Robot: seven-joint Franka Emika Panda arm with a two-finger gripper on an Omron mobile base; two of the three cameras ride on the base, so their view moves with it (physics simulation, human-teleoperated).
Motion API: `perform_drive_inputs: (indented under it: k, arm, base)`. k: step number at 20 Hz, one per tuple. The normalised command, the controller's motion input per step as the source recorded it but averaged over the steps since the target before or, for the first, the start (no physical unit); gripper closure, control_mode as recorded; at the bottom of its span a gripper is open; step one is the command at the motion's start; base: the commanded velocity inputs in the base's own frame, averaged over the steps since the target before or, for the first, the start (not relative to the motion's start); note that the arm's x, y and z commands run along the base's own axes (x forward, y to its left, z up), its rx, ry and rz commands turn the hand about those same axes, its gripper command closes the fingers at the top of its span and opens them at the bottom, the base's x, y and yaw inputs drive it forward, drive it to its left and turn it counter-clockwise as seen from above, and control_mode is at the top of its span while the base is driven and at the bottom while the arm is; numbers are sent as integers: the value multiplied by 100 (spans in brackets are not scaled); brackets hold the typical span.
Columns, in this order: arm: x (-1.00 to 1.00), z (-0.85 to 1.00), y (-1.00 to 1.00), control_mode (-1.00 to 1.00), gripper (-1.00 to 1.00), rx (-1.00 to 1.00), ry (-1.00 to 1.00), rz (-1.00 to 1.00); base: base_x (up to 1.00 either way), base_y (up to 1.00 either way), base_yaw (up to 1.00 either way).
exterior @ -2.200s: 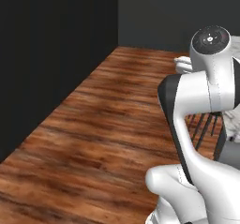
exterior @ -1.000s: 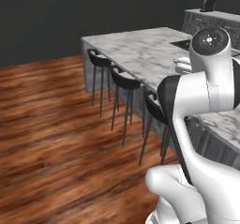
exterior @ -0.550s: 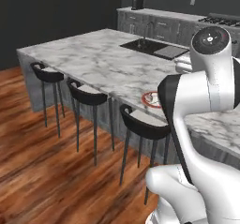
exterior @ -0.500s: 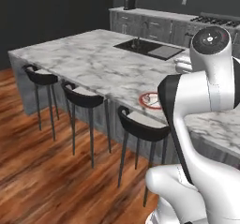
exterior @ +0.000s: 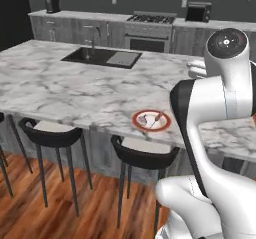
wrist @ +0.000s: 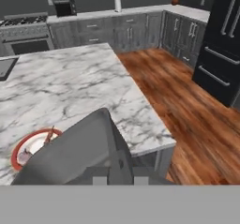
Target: Retrieve the tupperware and aluminum foil from the cabinet and place them on the dining counter near the plate with garlic and kebab skewer to prepare for storing leftovers.
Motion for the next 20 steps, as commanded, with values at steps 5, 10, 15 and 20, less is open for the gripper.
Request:
perform_drive_inputs:
  k: [5, 10, 15, 20]
  arm:
    - [0, 0, 0, 100, 100, 0, 0, 0]
    - [0, 0, 0, 100, 100, 0, 0, 0]
    - [0, 0, 0, 100, 100, 0, 0, 0]
    - [17, -20, 14, -100, 100, 2, -2, 2]
  base:
    - [67, 77, -59]
    - [71, 39, -54]
    - [70, 32, -41]
    - [11, 6, -5]
